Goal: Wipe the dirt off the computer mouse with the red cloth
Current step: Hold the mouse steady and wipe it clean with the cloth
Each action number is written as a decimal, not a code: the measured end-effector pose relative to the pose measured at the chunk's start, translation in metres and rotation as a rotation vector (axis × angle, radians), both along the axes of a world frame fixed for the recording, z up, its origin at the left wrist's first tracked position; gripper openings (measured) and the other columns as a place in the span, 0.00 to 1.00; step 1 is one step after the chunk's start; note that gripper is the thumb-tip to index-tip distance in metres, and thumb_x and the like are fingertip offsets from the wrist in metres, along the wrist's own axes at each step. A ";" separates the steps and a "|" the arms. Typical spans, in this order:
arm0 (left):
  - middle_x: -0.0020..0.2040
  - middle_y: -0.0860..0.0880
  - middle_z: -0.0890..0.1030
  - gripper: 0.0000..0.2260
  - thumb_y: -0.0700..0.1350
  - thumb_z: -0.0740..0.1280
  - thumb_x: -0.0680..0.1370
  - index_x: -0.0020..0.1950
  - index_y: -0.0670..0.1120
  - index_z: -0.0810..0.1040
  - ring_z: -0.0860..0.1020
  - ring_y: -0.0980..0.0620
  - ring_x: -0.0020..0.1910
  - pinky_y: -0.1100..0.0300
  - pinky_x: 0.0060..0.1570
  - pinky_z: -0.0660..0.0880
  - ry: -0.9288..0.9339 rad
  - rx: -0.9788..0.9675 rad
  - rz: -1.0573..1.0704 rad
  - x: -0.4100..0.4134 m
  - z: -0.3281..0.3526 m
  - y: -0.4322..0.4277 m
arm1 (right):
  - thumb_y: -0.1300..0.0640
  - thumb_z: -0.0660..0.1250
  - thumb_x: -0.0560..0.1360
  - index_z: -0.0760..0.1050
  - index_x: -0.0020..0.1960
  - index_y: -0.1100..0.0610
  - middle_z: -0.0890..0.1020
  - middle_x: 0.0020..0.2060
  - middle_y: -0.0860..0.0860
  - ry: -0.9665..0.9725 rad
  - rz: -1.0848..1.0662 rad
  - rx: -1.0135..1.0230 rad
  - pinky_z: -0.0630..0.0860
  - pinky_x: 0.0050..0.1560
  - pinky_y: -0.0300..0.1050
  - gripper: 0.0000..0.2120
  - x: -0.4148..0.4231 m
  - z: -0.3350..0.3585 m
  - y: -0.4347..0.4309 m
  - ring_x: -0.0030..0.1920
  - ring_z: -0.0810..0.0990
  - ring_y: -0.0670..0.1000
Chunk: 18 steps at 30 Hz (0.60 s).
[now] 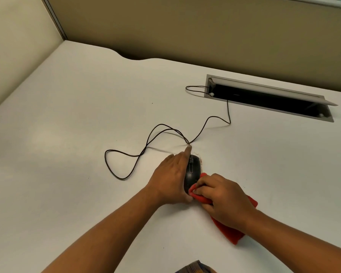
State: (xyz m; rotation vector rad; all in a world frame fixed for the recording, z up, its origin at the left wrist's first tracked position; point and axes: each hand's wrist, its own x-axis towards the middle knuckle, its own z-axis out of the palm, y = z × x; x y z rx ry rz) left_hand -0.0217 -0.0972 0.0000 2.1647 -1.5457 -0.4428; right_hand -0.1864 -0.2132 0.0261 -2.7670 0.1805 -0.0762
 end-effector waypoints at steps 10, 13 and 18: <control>0.54 0.49 0.83 0.19 0.45 0.74 0.71 0.60 0.46 0.78 0.81 0.50 0.53 0.54 0.56 0.77 0.407 0.028 0.419 0.052 0.036 -0.015 | 0.48 0.66 0.74 0.80 0.59 0.46 0.76 0.56 0.42 -0.036 -0.201 0.046 0.75 0.51 0.43 0.15 0.044 0.021 -0.021 0.53 0.75 0.47; 0.35 0.45 0.84 0.12 0.48 0.76 0.70 0.37 0.39 0.80 0.80 0.49 0.32 0.54 0.40 0.79 0.465 0.184 0.496 0.054 0.037 -0.029 | 0.45 0.63 0.74 0.78 0.63 0.47 0.75 0.59 0.43 0.025 -0.140 0.017 0.75 0.50 0.41 0.19 0.043 0.014 -0.008 0.54 0.74 0.48; 0.33 0.45 0.79 0.19 0.52 0.80 0.65 0.36 0.41 0.75 0.71 0.49 0.31 0.56 0.35 0.68 0.537 0.339 0.523 0.050 0.023 -0.044 | 0.49 0.62 0.77 0.78 0.62 0.53 0.79 0.59 0.49 -0.021 -0.141 -0.114 0.76 0.48 0.43 0.17 0.044 0.001 0.008 0.52 0.76 0.52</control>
